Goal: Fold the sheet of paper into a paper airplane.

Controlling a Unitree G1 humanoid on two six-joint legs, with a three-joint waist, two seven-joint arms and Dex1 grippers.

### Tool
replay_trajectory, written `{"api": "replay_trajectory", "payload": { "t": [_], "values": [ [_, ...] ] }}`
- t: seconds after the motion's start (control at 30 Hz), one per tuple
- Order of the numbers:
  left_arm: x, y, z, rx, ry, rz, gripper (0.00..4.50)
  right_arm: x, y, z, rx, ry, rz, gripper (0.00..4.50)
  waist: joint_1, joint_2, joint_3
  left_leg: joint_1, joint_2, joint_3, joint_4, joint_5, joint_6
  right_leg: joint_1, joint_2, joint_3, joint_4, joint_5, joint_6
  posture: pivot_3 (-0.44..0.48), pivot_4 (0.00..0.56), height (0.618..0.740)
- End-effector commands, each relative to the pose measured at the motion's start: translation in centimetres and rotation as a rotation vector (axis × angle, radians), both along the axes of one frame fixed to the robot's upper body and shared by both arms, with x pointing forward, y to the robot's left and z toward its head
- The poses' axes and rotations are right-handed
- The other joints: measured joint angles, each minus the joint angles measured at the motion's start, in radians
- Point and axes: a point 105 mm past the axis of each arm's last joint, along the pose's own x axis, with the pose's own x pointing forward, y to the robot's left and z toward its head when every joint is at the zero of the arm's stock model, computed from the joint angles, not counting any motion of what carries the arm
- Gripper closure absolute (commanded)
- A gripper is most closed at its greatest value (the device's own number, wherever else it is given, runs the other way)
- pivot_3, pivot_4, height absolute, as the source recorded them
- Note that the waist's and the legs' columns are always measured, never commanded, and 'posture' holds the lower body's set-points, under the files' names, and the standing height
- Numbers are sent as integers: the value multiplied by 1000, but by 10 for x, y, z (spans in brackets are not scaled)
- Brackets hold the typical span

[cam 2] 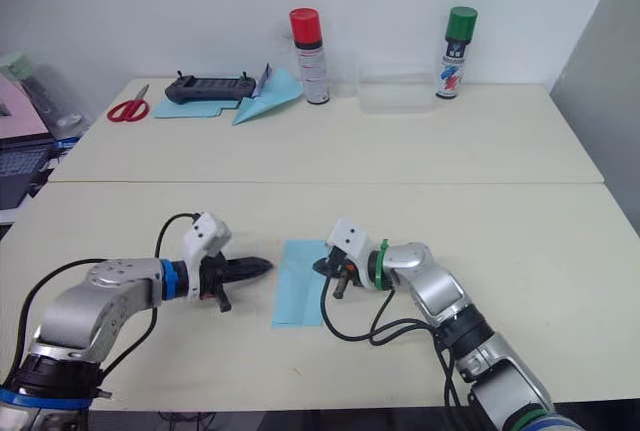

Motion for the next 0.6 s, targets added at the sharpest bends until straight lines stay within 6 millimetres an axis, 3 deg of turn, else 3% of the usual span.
{"api": "replay_trajectory", "payload": {
  "t": [0.03,0.13,0.27,0.5,0.6],
  "values": [
    [2,-14,28,-68,-60,-47,4500,1,-10,-18,-61,38,-32,4464,-1,0,0,0,0,0,0,0,0,0,0,0,0,0,0,0,150,740],
    [-5,-31,24,-69,-44,-100,4500,3,-10,-17,-62,34,-37,4464,-1,0,0,0,0,1,0,0,0,0,0,1,0,0,0,0,150,740],
    [-17,-43,-1,-9,2,-147,4500,6,-11,-16,-61,26,-46,4464,-1,0,0,0,0,1,-1,0,0,0,0,1,0,0,0,0,150,740],
    [-22,-36,-39,173,6,-173,4500,7,-16,-15,-57,16,-64,4464,0,0,0,1,0,0,-1,0,0,0,0,1,0,-1,-1,0,150,740],
    [-22,-31,-43,189,8,-178,4500,8,-11,5,64,-26,-53,4464,3,0,0,1,0,1,-1,0,0,0,0,1,0,-2,-4,0,150,740]
  ]
}}
